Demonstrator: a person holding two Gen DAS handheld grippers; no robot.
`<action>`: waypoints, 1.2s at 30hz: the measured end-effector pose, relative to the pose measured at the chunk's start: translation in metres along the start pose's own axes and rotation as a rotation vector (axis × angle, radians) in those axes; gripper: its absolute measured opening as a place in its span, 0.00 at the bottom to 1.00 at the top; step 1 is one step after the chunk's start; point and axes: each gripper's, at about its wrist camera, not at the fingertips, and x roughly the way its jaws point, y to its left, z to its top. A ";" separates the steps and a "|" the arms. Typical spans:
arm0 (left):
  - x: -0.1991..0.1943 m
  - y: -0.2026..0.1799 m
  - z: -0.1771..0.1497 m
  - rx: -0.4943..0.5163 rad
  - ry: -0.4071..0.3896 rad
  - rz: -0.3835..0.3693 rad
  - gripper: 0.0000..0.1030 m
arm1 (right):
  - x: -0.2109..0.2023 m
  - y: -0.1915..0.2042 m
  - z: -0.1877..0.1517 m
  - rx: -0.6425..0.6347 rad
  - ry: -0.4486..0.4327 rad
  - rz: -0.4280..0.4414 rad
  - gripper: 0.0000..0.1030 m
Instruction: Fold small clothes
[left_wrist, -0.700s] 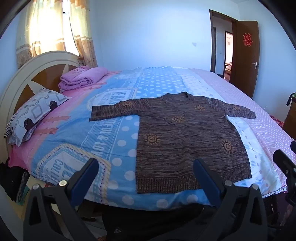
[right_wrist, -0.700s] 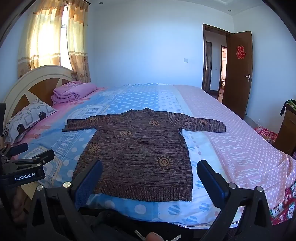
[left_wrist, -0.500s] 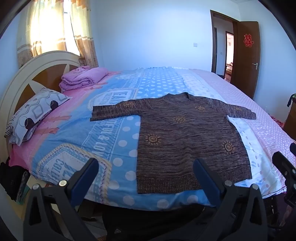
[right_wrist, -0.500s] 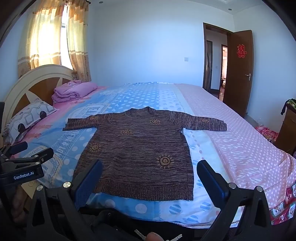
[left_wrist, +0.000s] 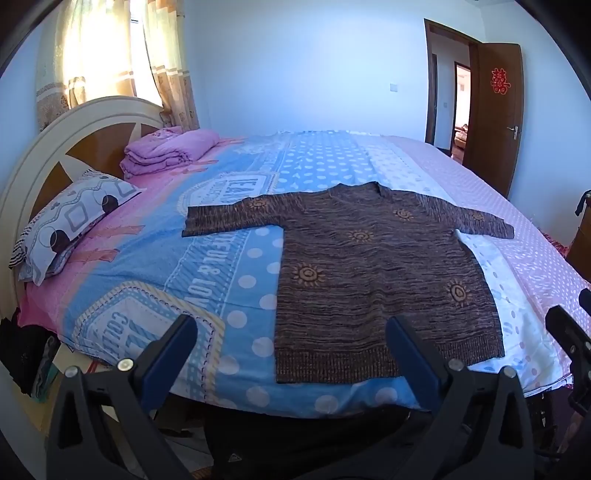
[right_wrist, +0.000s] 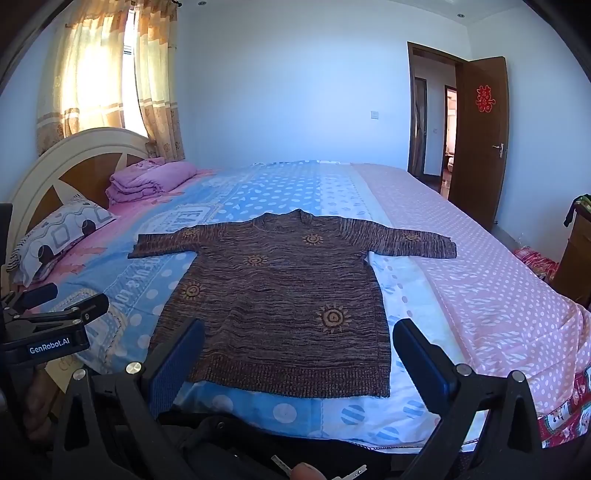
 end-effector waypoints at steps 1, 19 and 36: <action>0.000 0.001 0.000 0.000 -0.001 0.000 1.00 | 0.000 0.000 0.000 0.000 0.001 0.001 0.99; 0.000 0.001 0.001 -0.010 -0.009 0.005 1.00 | 0.002 -0.002 0.001 0.006 0.010 0.010 0.99; 0.000 0.002 0.001 -0.013 -0.011 0.004 1.00 | 0.002 -0.001 0.001 0.008 0.010 0.010 0.99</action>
